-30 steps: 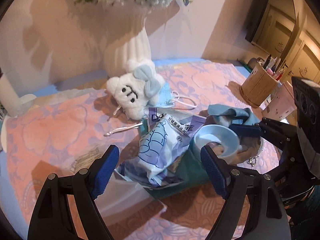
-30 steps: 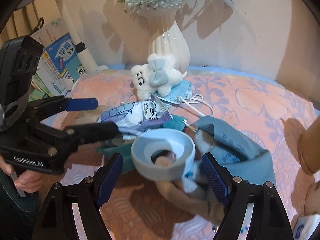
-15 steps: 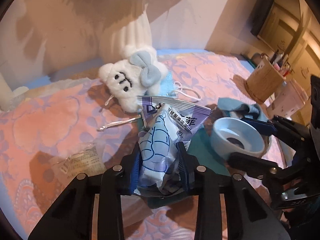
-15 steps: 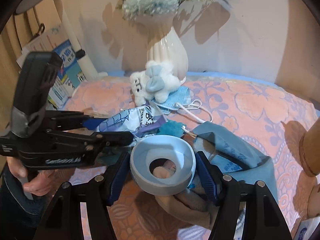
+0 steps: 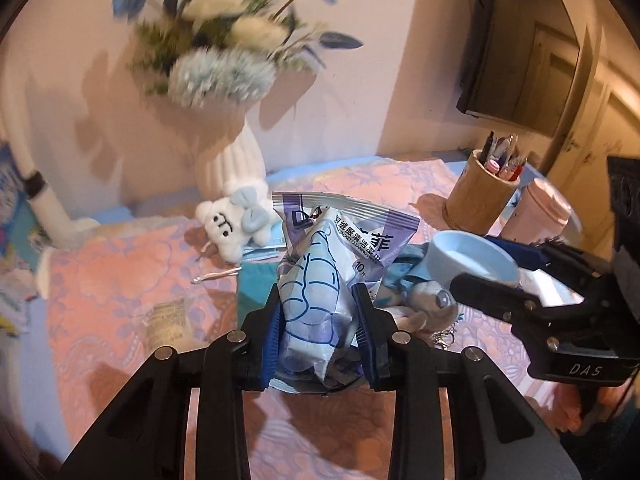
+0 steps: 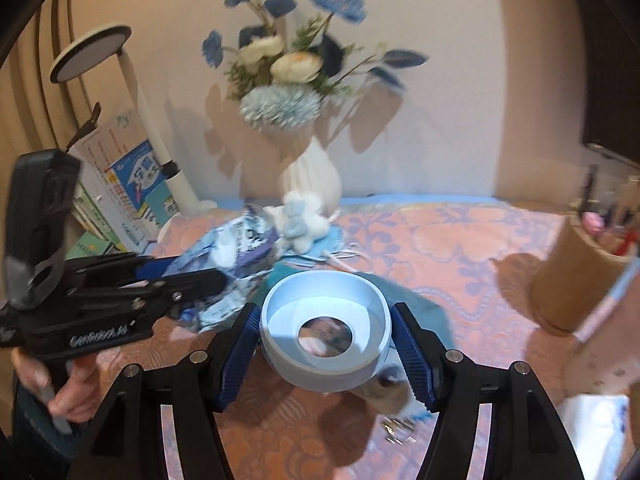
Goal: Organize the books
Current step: 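Carry the packet and blue ring to the glass bowl and release both, then move both tools back over the items on the bed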
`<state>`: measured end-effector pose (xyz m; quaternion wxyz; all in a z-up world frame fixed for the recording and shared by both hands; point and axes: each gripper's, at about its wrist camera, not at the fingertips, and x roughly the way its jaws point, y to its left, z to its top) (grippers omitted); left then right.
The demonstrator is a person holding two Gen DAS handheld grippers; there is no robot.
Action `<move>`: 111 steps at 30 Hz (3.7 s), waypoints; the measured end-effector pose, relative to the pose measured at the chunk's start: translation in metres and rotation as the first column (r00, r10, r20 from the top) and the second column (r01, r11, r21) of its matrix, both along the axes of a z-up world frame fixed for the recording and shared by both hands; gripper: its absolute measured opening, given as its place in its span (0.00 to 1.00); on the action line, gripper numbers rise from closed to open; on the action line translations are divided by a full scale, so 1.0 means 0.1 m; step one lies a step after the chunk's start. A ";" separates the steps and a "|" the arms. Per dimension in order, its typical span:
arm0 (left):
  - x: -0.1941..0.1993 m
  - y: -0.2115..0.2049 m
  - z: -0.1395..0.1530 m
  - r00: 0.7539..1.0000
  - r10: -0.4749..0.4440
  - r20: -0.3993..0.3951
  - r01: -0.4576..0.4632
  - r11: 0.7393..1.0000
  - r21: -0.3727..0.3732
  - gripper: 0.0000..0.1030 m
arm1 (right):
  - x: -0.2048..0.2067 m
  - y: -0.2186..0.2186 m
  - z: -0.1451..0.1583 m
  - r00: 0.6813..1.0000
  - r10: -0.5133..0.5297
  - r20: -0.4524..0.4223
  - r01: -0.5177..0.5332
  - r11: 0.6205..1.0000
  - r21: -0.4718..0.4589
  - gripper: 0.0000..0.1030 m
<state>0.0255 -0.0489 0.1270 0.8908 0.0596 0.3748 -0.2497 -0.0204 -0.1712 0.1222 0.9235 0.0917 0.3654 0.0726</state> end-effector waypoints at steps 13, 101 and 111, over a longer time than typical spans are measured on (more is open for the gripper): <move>-0.71 -0.66 0.24 0.991 -0.003 0.131 0.000 1.000 0.029 0.29 | -0.76 -0.75 0.15 0.985 -0.175 0.011 0.175 0.985 0.007 0.63; -0.63 0.41 0.35 0.981 0.179 0.073 -0.162 0.968 -0.193 0.77 | -1.13 -0.49 0.26 0.966 -0.254 0.054 0.259 0.945 -0.198 0.79; -0.37 1.08 -0.34 0.939 0.341 -0.054 -0.345 0.930 -0.127 0.77 | -0.64 -0.07 -0.52 0.993 -0.100 -0.067 0.096 0.994 -0.055 0.79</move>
